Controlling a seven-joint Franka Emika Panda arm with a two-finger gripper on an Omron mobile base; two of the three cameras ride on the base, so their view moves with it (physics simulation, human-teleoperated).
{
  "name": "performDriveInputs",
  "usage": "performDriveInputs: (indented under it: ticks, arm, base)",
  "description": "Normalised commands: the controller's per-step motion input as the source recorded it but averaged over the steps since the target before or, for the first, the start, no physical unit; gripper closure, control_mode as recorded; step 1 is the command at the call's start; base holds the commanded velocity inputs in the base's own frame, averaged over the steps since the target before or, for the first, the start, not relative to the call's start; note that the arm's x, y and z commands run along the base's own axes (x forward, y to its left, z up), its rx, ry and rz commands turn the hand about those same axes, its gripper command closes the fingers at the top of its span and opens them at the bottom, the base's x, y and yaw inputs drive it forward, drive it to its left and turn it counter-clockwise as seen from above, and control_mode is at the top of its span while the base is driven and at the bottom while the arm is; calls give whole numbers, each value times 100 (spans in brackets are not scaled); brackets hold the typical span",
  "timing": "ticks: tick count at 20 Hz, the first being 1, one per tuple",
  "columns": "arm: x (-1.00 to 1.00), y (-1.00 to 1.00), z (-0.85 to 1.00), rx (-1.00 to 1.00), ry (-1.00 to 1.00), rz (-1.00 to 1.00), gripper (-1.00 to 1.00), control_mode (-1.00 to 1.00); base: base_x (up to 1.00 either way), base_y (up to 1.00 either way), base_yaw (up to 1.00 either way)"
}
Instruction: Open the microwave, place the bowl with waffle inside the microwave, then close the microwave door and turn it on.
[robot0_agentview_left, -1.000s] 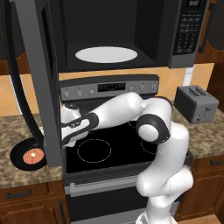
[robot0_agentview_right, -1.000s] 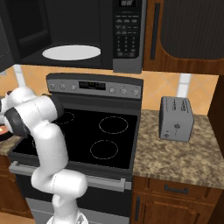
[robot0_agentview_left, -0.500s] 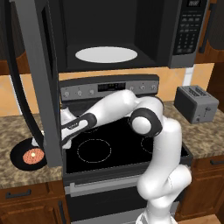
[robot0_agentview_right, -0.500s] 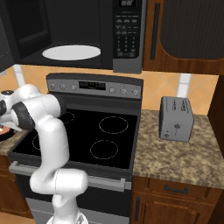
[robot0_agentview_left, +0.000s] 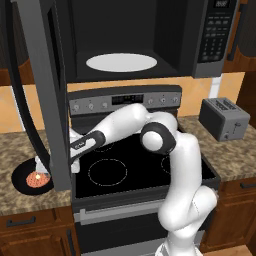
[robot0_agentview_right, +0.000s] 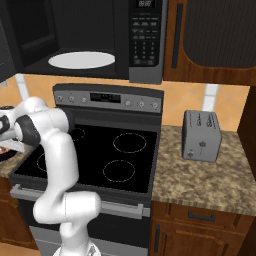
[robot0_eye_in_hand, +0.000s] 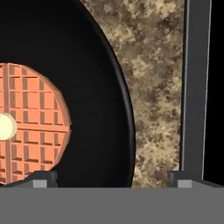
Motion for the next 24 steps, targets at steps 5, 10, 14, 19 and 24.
performDriveInputs:
  ticks: [5, 10, 14, 19, 24]
  arm:
    - [18, 1, -43, -5, 0, 0, -100, -100]
    - [5, 1, -15, 0, 0, 0, 100, -100]
    - [0, 0, -15, 0, 0, -1, 100, -100]
    - [-9, -42, -17, 9, -5, -24, 100, -100]
    - [-27, -59, 10, 26, -18, -30, 100, -100]
  base:
    - [0, 0, 0]
    - [0, 0, 0]
    - [0, 0, 0]
    - [0, 0, 0]
    - [0, 0, 0]
